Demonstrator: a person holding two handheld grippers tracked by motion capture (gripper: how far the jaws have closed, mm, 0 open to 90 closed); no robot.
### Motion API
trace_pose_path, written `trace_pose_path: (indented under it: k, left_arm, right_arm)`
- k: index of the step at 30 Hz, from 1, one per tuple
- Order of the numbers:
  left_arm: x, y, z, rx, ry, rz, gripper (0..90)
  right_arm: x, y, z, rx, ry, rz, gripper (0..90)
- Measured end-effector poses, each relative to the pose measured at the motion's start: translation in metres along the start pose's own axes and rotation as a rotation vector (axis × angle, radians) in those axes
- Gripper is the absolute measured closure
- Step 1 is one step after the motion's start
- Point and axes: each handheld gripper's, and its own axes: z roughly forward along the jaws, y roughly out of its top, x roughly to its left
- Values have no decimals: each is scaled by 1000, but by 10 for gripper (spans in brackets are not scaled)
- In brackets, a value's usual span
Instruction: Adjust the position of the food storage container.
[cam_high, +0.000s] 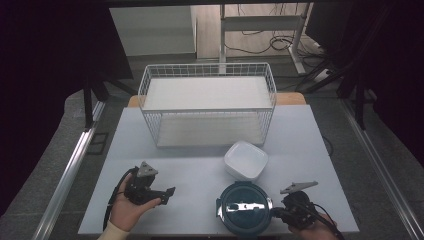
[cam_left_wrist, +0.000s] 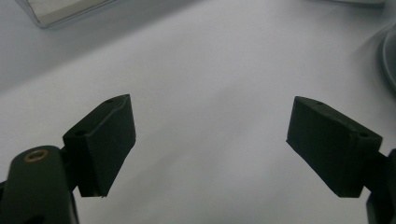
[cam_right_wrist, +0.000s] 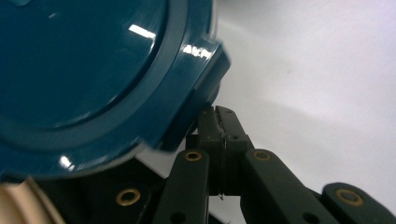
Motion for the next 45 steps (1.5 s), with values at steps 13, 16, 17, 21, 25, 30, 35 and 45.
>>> trace_pose_path:
  k: [13,16,17,21,25,30,35,45]
  left_arm:
    - [0,0,1,4,3,2,152]
    - [0,0,1,1,3,-2,152]
    - [0,0,1,0,3,-2,152]
    - [-1,0,1,1,3,-3,152]
    - [0,0,2,2,4,-5,152]
    - [2,0,1,0,8,-12,152]
    - [3,-1,1,2,9,-11,152]
    - [3,-1,-3,-14,12,-26,150]
  right_arm:
    - [3,-8,-2,-23,71,-13,896]
    - [7,-4,2,-22,82,-29,896]
    - [9,-2,3,-16,82,-33,896]
    - [16,4,8,-14,83,-42,896]
    - [24,12,13,-10,78,-48,896]
    - [35,25,22,-6,69,-68,896]
    - [43,35,29,-7,62,-87,896]
    - [36,35,27,-60,62,-102,894]
